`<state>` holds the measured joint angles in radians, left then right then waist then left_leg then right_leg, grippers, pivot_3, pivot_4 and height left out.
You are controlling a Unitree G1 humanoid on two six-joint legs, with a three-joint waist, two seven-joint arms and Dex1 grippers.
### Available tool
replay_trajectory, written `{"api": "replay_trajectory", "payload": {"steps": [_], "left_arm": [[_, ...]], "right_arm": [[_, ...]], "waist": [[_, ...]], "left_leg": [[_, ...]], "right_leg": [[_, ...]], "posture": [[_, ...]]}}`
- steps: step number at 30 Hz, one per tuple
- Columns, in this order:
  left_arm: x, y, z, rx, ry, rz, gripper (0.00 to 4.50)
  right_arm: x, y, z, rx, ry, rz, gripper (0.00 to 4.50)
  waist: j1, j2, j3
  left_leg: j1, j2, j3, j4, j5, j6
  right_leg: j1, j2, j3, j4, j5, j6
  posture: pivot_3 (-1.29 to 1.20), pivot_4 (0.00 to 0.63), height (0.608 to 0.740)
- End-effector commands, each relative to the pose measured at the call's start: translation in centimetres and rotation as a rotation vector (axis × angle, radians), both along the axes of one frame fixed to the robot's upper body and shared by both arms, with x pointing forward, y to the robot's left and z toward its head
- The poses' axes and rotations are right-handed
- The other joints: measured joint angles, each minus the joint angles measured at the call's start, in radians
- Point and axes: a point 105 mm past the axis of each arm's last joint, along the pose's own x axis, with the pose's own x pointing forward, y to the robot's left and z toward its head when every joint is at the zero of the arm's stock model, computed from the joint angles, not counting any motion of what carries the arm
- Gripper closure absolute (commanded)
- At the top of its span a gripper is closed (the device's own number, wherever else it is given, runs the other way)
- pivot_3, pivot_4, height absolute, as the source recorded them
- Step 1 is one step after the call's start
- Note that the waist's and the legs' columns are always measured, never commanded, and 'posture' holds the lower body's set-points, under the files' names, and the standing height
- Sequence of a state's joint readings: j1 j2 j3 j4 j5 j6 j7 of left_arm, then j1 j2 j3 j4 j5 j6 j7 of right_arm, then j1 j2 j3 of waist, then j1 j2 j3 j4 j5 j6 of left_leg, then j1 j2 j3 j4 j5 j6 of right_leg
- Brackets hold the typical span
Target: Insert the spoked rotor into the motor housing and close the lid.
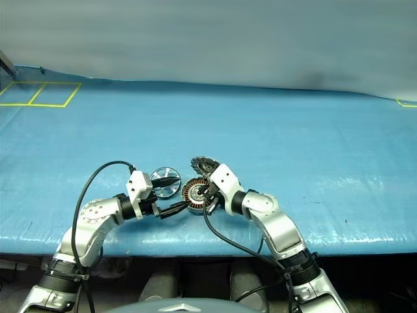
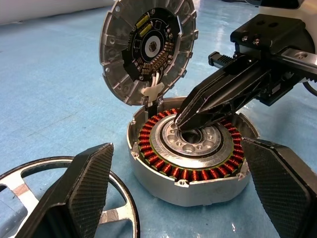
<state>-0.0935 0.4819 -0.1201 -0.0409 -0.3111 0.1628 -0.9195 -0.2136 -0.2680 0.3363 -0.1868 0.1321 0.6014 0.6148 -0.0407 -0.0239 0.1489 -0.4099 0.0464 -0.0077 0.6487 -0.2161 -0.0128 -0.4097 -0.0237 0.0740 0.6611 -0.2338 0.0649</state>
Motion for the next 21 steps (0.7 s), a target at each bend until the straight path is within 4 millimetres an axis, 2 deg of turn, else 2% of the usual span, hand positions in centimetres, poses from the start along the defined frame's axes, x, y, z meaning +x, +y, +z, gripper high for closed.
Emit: {"api": "replay_trajectory", "payload": {"steps": [1,15,21], "left_arm": [[0.0,-0.2,0.8,-0.003,-0.042,-0.013,0.0],[0.0,-0.2,0.8,-0.002,-0.039,-0.019,0.0],[0.0,-0.2,0.8,-0.001,-0.038,-0.018,0.0]], "right_arm": [[-1.7,-1.0,-4.7,-0.112,0.186,-0.035,4.45],[-2.3,-1.7,-6.0,-0.168,0.236,-0.064,4.45],[-2.7,-2.7,-7.1,-0.247,0.25,-0.068,4.45]], "waist": [[0.0,0.001,-0.002],[0.001,0.0,-0.009],[0.002,0.0,-0.014]], "left_leg": [[0.001,0.0,0.0,0.0,0.0,0.0],[0.003,0.0,0.0,-0.001,0.0,0.0],[0.003,0.0,0.0,-0.002,0.0,0.0]], "right_leg": [[0.0,0.0,0.0,0.0,0.0,0.0],[-0.001,-0.001,0.0,-0.002,0.0,-0.001],[-0.001,-0.002,0.0,-0.003,-0.001,-0.001]], "posture": [[0.0,0.15,0.74],[0.0,0.15,0.74],[0.0,0.15,0.74]]}}
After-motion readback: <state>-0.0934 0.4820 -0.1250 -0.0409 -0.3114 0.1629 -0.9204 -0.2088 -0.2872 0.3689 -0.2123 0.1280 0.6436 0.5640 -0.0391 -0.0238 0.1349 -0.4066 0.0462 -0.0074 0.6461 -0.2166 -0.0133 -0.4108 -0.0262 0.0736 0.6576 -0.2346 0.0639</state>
